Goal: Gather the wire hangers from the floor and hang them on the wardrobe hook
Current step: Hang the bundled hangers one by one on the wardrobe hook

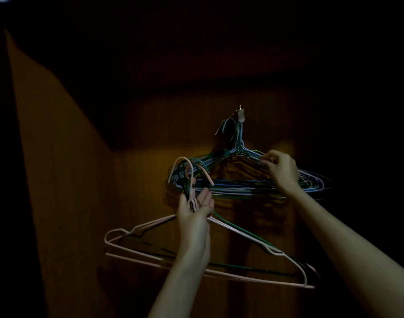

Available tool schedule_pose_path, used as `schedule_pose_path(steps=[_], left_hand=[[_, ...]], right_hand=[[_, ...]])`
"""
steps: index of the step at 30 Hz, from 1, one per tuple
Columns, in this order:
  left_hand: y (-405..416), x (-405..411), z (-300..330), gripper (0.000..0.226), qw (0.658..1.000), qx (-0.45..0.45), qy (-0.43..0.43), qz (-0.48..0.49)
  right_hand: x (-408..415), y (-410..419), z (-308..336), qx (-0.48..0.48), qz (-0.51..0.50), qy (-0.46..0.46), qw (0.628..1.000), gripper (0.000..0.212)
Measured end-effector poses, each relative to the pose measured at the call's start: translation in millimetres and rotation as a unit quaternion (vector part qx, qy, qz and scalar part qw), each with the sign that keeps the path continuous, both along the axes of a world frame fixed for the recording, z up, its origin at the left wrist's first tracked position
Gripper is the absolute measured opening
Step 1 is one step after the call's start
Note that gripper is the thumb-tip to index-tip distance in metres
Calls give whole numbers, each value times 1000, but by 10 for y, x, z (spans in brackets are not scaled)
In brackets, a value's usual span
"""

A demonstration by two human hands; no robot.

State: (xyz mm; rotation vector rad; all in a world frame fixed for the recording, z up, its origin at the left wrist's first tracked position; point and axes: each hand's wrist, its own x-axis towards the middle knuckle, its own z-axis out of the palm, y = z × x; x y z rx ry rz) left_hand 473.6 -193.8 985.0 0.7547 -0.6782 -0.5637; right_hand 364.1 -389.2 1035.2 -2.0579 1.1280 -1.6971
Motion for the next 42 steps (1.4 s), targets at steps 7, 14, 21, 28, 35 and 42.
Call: schedule_pose_path(steps=[7,14,21,28,35,42], left_hand=[[82,8,12,69,1000,11,-17,3],[115,-35,51,72,1000,11,-13,7],[206,-53,26,70,999,29,-27,7],[261,-64,41,73,999,29,-33,13],[246,-100,36,75,999,21,-24,8],[185,-241,-37,74,999,19,-34,1]], right_hand=[[51,-23,38,33,68,-67,995,8],[-18,-21,34,46,104,-84,990,8],[9,-16,2,75,103,-57,990,10],[8,-20,0,81,91,-38,992,8],[-93,129,-64,72,99,-52,991,25],[-261,807,-232,54,228,-26,972,12]])
